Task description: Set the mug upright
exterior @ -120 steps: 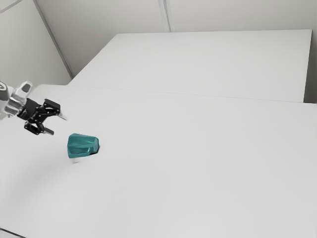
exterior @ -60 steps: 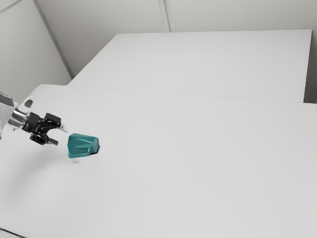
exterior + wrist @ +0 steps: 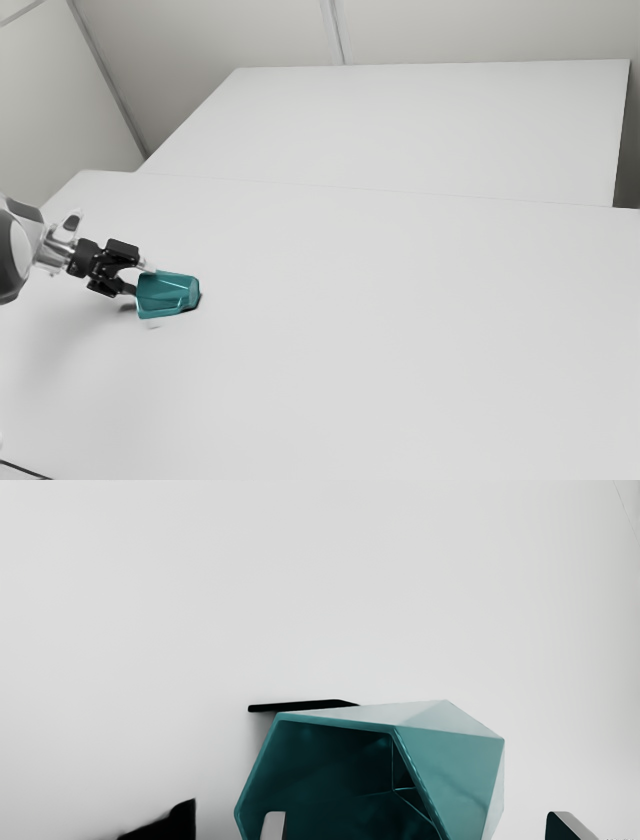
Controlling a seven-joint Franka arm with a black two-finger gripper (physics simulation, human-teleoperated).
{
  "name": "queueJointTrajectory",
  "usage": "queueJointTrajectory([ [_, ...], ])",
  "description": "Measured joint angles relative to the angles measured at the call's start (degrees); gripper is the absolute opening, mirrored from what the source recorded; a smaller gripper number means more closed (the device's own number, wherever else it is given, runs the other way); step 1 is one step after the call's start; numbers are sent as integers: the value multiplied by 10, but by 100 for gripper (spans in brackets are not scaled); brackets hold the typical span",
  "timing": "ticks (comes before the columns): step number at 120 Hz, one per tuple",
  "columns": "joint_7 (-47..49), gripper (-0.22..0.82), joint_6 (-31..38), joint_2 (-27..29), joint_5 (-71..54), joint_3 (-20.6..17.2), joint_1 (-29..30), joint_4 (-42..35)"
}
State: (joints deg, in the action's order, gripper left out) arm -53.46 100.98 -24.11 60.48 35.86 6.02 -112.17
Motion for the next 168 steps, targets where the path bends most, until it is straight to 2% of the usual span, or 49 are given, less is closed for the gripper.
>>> queueJointTrajectory([
  [36, -44, 50, -10, -21, 36, -22, 0, 8],
  [44, -51, 44, -11, -21, 40, -24, 0, 9],
  [63, -66, 18, -12, -20, 45, -25, -1, 11],
  [76, -73, 6, -11, -15, 45, -25, -2, 14],
  [108, -87, -10, -10, -4, 45, -25, -4, 14],
  [133, -93, -15, -10, 11, 51, -25, -9, 14],
  [168, -82, -17, -2, 54, 32, -35, -34, 24],
])
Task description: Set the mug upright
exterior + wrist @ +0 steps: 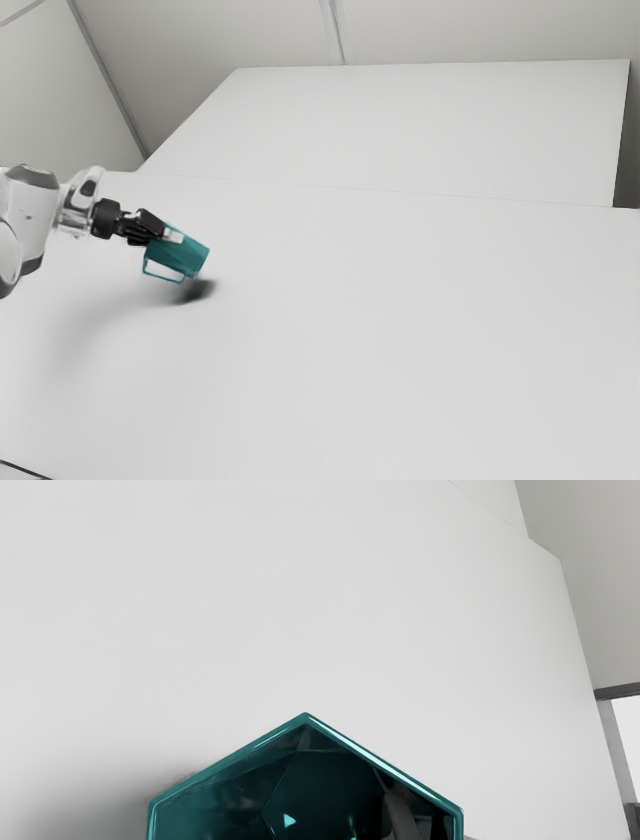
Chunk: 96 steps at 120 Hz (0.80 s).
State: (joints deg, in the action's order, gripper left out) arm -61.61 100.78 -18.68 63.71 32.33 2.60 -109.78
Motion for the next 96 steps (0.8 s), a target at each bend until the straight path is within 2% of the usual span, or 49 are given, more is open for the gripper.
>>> queueJointTrajectory([
  [24, 59, -18, 34, 2, -144, -57, -7, 69],
  [55, 143, -18, 141, -2, -320, -117, -14, 80],
  [79, 223, -18, 196, -4, -467, -173, -13, 99],
  [96, 280, -18, 237, -8, -530, -195, -13, 97],
])
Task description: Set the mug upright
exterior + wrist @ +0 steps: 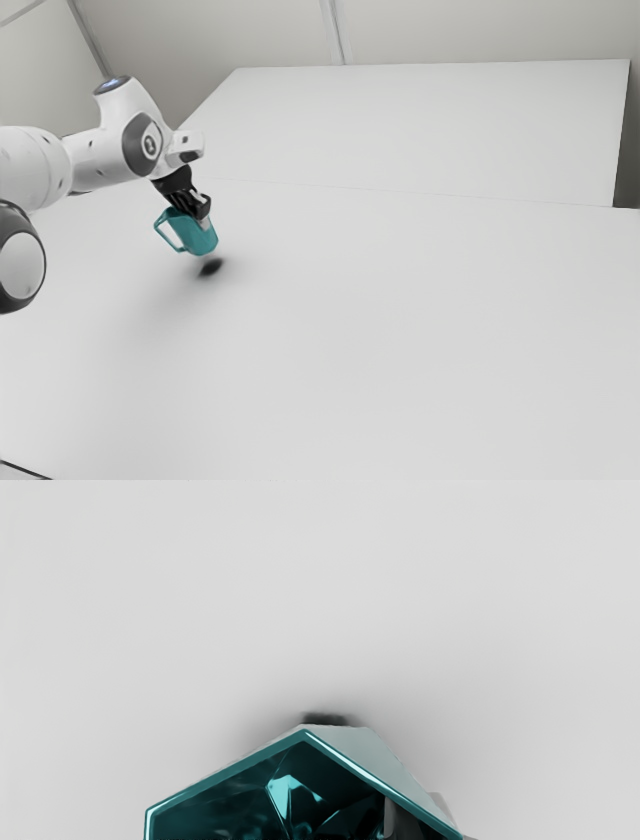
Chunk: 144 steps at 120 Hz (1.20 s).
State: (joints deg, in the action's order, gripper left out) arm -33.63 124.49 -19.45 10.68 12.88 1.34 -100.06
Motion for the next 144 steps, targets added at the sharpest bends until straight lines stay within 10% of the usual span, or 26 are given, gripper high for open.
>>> queueJointTrajectory([
  [116, 215, -18, 125, -30, -84, -28, 2, -42],
  [144, 226, 13, 128, -34, -80, -28, 3, -42],
])
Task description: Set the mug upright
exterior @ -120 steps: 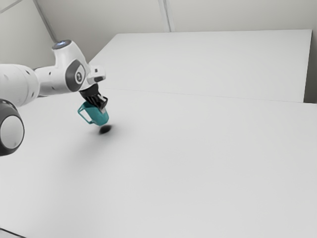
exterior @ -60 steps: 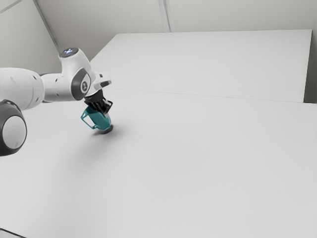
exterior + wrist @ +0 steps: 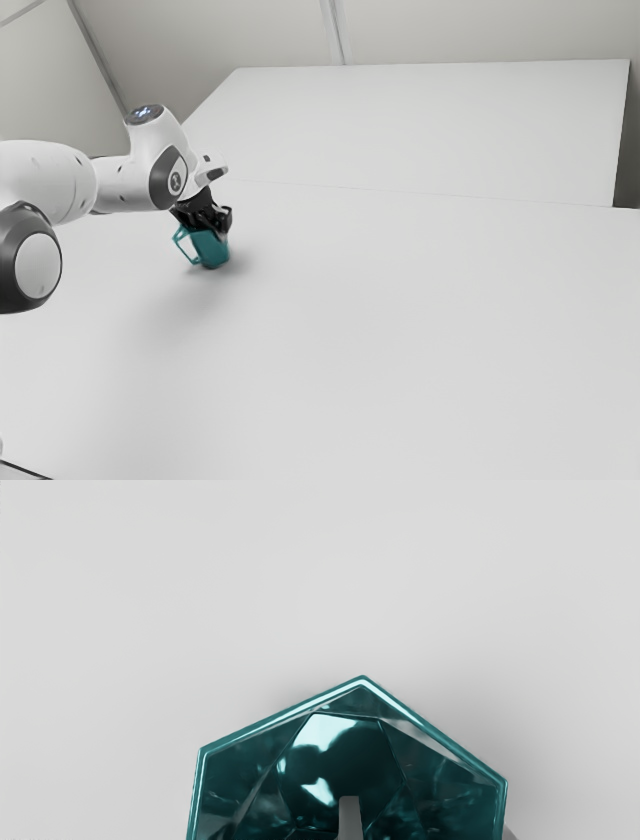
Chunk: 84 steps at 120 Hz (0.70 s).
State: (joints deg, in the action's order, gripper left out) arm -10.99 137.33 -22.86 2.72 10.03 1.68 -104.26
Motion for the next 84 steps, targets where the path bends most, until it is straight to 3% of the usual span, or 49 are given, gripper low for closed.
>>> queueJointTrajectory([
  [19, 5, 35, 0, 6, 1, 0, 0, 1],
  [34, 8, 45, -1, 19, 1, 0, -1, 2],
  [62, 12, 54, -34, 102, 1, 1, -19, 4],
  [84, 15, 57, -157, 194, -1, 1, -35, 35],
])
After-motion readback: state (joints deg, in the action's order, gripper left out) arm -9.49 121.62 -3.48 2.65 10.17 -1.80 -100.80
